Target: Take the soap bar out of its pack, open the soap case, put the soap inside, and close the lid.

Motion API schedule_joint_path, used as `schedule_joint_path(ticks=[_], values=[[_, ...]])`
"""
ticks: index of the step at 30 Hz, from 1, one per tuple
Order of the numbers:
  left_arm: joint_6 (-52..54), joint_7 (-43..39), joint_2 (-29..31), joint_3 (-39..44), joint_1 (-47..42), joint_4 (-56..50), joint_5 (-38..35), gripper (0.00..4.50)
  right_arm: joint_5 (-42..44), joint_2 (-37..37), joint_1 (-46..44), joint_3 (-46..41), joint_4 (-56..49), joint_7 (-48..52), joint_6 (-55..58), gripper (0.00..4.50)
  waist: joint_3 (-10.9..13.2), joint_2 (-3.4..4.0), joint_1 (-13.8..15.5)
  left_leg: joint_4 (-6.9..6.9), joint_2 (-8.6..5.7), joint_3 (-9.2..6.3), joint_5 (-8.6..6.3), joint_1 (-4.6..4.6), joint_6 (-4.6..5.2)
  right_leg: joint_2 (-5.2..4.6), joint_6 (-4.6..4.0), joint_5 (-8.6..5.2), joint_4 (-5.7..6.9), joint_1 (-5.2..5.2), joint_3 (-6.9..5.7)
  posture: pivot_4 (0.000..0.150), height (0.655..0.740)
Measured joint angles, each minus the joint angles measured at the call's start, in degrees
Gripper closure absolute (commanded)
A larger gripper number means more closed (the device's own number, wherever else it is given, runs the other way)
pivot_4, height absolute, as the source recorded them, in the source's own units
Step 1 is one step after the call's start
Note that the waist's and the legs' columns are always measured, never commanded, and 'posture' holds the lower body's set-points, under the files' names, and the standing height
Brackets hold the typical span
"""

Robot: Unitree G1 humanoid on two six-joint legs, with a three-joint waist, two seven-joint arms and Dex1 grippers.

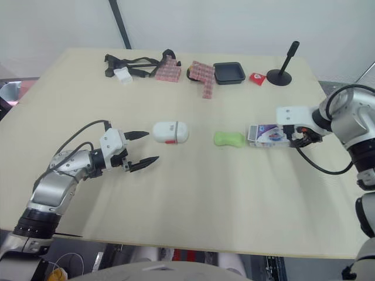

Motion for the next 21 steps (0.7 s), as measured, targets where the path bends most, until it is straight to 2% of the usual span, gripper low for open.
schedule_joint_path(ticks=[4,7,10,14,20,21], values=[[0.0,-0.1,0.1,0.0,0.3,0.0,0.0,0.0,1.6,-1.7,3.6,-4.4,-6.1,-1.7,6.5,2.11,0.0,0.04,-0.1,0.0,0.02,0.0,0.0,0.02,0.0,0.01,0.0,0.0,-0.01,0.03,0.01,0.15,0.74],[0.0,-0.1,0.1,0.0,0.5,0.0,0.0,0.0,2.6,-0.8,6.2,-7.8,-10.8,-4.9,16.1,2.11,0.0,0.05,-0.1,0.0,0.03,0.0,0.0,0.04,0.0,0.01,0.0,0.0,-0.02,0.05,0.01,0.15,0.74],[-0.1,-0.1,0.0,0.0,0.4,0.0,0.0,0.0,2.8,5.9,6.9,-12.6,-15.4,-13.5,40.3,2.11,-0.1,0.11,-0.1,-0.01,0.03,0.0,0.01,0.1,-0.02,0.04,0.0,0.0,-0.01,0.1,0.0,0.15,0.74],[0.0,-0.1,-0.6,0.0,-0.4,0.3,-0.1,0.0,2.9,15.8,6.5,-19.1,-16.4,-25.4,63.9,2.11,-0.2,0.27,0.2,0.01,0.02,0.0,0.02,0.29,-0.01,0.02,0.0,0.0,0.02,0.0,-0.08,0.15,0.74],[-0.8,-1.4,-1.3,-0.4,-2.6,2.6,-0.1,0.0,3.6,25.6,3.9,-26.8,-16.2,-39.5,77.0,2.11,-0.2,0.48,0.8,-0.01,0.03,0.03,0.03,0.37,-0.03,-0.02,0.0,0.0,0.05,-0.07,-0.08,0.15,0.74],[-1.1,-1.7,-1.3,-0.4,-2.8,2.6,-0.1,0.0,3.7,26.1,3.9,-27.6,-15.9,-41.3,77.4,1.84,-0.2,0.48,1.0,-0.01,0.01,0.03,0.03,0.38,-0.03,-0.04,0.0,0.0,0.05,-0.07,-0.1,0.15,0.74]])
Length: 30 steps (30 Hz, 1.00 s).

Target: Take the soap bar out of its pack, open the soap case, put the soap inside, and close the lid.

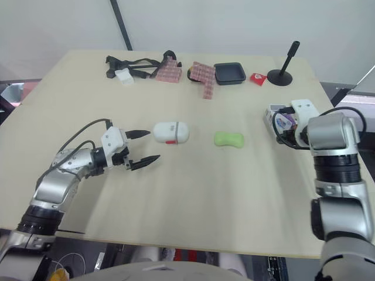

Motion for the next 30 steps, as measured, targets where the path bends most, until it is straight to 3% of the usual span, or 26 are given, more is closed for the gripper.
schedule_joint_path(ticks=[5,6,10,16,18,22,26,30], values=[[-0.3,-1.7,0.1,-0.1,-0.6,1.5,0.0,0.0,3.0,-0.6,0.4,-1.9,0.1,-5.6,0.3,0.24,0.0,0.06,0.4,-0.03,-0.03,0.01,0.0,0.02,0.0,0.0,0.0,0.0,-0.01,0.01,0.04,0.15,0.74],[-0.3,-1.8,0.1,-0.1,-0.7,1.7,0.1,0.0,3.8,-1.0,0.8,-1.8,0.0,-6.1,0.3,0.11,0.0,0.06,0.4,-0.03,-0.03,0.01,0.0,0.01,0.0,0.0,0.0,0.0,-0.02,0.01,0.06,0.15,0.74],[-0.5,-2.2,0.1,-0.2,-0.9,1.9,0.1,0.0,6.6,-4.5,1.8,-0.8,-2.6,-7.5,0.1,0.11,0.0,0.11,0.4,-0.04,-0.03,0.01,0.0,0.0,0.0,0.01,0.01,0.0,-0.03,0.01,0.06,0.15,0.74],[-0.7,-2.3,0.6,-0.2,-1.0,1.9,0.1,0.0,13.1,-21.4,4.5,5.8,-17.9,-2.4,-8.7,0.11,0.0,0.16,0.6,-0.17,-0.01,0.01,-0.01,-0.07,-0.02,0.0,0.02,0.01,-0.2,0.1,0.15,0.15,0.74],[-0.7,-2.4,1.0,-0.1,-1.0,1.9,0.1,0.0,14.8,-23.1,5.3,5.6,-21.5,-0.4,-12.9,0.11,0.0,0.14,0.4,-0.25,0.0,0.01,-0.02,-0.14,-0.03,0.0,0.02,0.01,-0.26,0.19,0.16,0.15,0.74],[-0.7,-2.4,1.2,-0.1,-1.2,1.9,0.1,0.0,23.6,-15.9,13.3,-0.5,-31.1,6.0,-36.4,0.11,0.0,0.1,0.0,-0.37,0.0,0.03,0.0,-0.14,-0.08,-0.03,0.02,0.0,-0.28,0.21,0.13,0.15,0.74],[-0.7,-2.6,2.1,0.2,-1.1,2.2,0.0,0.0,34.5,-9.4,19.7,-6.1,-32.5,12.9,-45.9,0.11,0.0,0.09,0.5,-0.35,-0.06,-0.01,-0.01,-0.22,-0.03,-0.09,0.02,0.0,-0.33,0.21,0.06,0.15,0.74],[-0.6,-2.6,2.6,0.7,-1.2,2.9,0.0,0.0,38.3,-6.5,24.4,-4.7,-32.3,16.9,-53.2,0.11,0.0,0.08,0.2,-0.35,-0.04,-0.01,0.0,-0.2,-0.04,-0.08,0.02,0.0,-0.32,0.21,0.02,0.15,0.74]])
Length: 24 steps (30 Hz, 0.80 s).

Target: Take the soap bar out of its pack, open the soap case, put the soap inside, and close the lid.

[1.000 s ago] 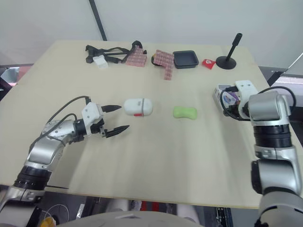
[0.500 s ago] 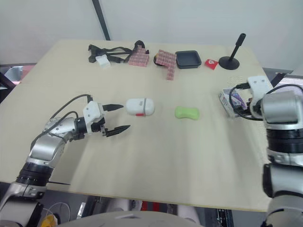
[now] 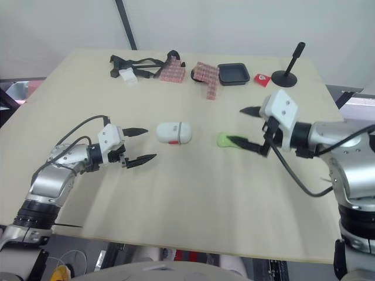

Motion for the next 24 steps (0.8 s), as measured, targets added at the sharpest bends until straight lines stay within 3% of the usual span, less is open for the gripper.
schedule_joint_path(ticks=[7,16,24], values=[[-0.9,-0.7,1.3,0.0,-1.1,3.7,0.2,0.0,-3.3,1.8,-0.5,10.1,10.9,0.7,-9.1,0.11,0.0,0.0,-1.3,-0.02,-0.03,-0.01,0.06,0.0,-0.02,-0.01,0.0,0.0,0.05,-0.03,0.0,0.15,0.74],[-2.4,-1.9,1.7,-0.2,-4.0,6.9,1.2,0.0,-3.7,2.1,-2.4,11.8,14.2,-0.8,-13.1,0.11,0.0,-0.01,-1.1,-0.02,-0.03,-0.02,0.06,-0.04,-0.01,0.01,0.0,0.0,0.02,-0.02,-0.01,0.15,0.74],[-6.9,-4.9,0.1,-3.7,-14.0,18.7,4.7,0.0,-3.7,4.5,-2.5,13.6,13.0,-4.1,-13.1,0.11,0.0,-0.01,-0.9,-0.01,-0.06,-0.02,0.06,0.0,-0.01,0.02,0.0,0.0,0.04,-0.01,-0.04,0.15,0.74]])
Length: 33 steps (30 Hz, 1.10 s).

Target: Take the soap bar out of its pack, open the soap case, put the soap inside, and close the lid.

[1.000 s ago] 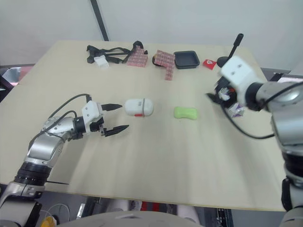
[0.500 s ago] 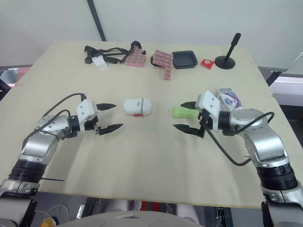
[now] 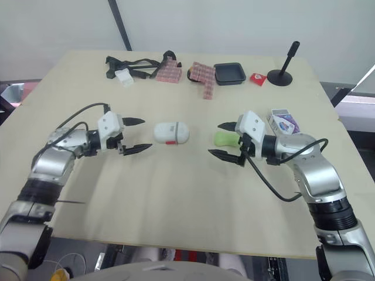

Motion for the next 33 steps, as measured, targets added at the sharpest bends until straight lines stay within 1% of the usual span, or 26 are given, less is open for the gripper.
schedule_joint_path(ticks=[6,10,18,26,32,33], values=[[-3.9,-3.9,-5.1,-5.2,-10.6,14.4,4.4,0.0,-0.1,0.7,0.5,1.6,-2.0,-1.4,-0.1,0.11,0.0,-0.01,0.9,0.01,-0.05,-0.01,-0.01,-0.01,0.01,0.13,0.01,0.0,-0.02,0.06,0.08,0.15,0.74],[-8.3,-4.6,-7.1,-5.9,-14.7,22.3,6.6,0.0,-0.1,0.6,2.2,1.7,-3.4,-2.3,-0.1,0.11,0.0,-0.02,1.0,0.0,-0.04,-0.02,-0.01,-0.02,0.01,0.16,0.01,0.0,-0.04,0.08,0.08,0.15,0.74],[-14.8,-5.9,-9.7,-6.4,-21.3,34.6,9.7,0.0,-0.7,0.5,4.7,2.4,-5.9,-4.4,-0.1,0.11,0.0,-0.03,1.1,0.01,-0.05,-0.04,-0.01,-0.02,0.01,0.1,0.01,0.01,-0.04,0.11,0.06,0.15,0.74],[-18.1,-5.5,-12.6,-7.5,-25.2,43.5,13.3,0.0,-0.9,0.1,6.4,2.5,-7.7,-6.3,0.2,0.11,0.0,-0.07,1.0,0.01,-0.04,-0.06,-0.01,-0.02,0.02,-0.03,0.01,0.01,-0.06,0.13,0.06,0.15,0.74],[-19.2,-5.0,-13.9,-7.5,-26.9,47.1,15.5,0.0,-0.9,-0.2,6.7,2.5,-7.7,-7.3,0.3,0.11,0.0,-0.08,1.0,0.01,-0.04,-0.07,-0.01,-0.04,0.02,-0.05,0.01,0.01,-0.07,0.14,0.06,0.15,0.74],[-19.4,-5.0,-14.0,-7.5,-27.0,47.4,15.5,0.54,-0.9,-0.2,6.7,2.5,-7.7,-7.4,0.3,0.0,0.0,-0.08,1.1,0.01,-0.04,-0.07,-0.01,-0.04,0.02,-0.05,0.01,0.01,-0.07,0.14,0.05,0.15,0.74]])
